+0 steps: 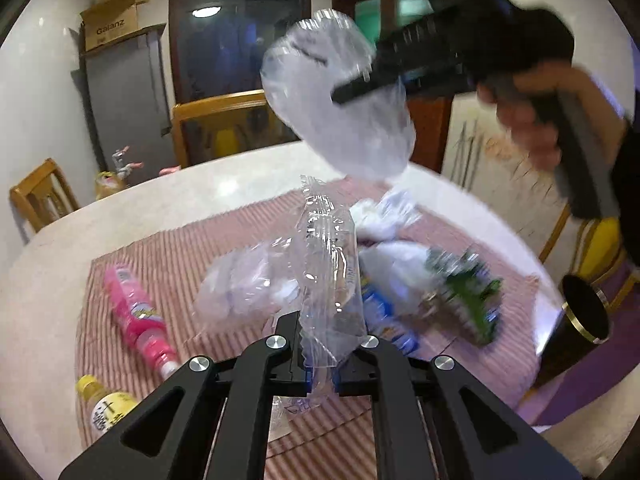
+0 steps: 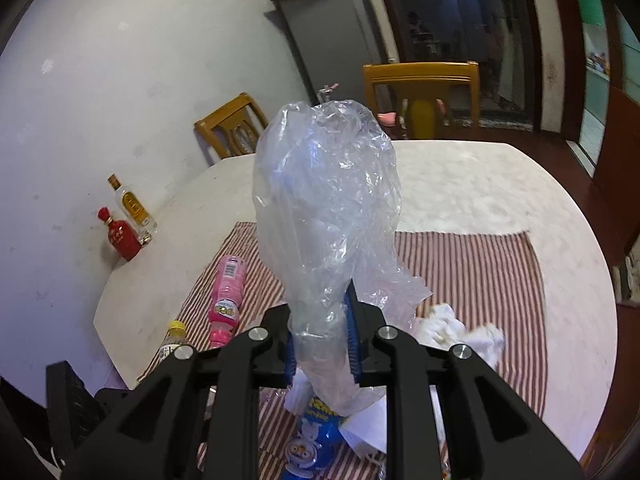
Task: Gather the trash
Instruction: 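Carry the bag with the right tool while the left tool grasps a clear plastic wrapper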
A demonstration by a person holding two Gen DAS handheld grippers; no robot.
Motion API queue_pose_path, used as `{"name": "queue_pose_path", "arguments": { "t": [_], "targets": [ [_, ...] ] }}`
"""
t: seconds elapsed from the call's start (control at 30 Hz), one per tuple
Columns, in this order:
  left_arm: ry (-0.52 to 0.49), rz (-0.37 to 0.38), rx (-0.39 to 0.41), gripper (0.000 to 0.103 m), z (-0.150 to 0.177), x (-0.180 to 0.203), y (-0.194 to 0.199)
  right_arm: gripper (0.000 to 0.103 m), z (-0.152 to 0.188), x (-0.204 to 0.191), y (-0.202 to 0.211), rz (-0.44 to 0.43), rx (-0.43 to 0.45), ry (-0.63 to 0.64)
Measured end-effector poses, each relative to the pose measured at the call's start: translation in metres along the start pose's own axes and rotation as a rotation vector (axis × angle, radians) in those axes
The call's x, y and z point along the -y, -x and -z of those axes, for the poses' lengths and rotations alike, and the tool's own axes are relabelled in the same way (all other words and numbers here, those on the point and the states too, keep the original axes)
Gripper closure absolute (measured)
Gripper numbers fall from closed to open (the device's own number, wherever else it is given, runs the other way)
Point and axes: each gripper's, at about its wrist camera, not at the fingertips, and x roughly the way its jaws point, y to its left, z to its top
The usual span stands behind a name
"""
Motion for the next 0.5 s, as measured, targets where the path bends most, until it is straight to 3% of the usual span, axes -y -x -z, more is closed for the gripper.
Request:
{"name": "queue_pose_path", "arguments": {
  "t": [0.2,0.5],
  "targets": [
    [0.036,0.085,0.085,0.098,-0.022,0.006,0.027,0.083,0.01,0.008,0.026,0.027,0.045,-0.051],
    [0.001,0.05,0.111,0.098,-0.037,0.021,0.042,0.085,0.044,0.019,0.032,-0.011,0.038,-0.131]
  ]
}}
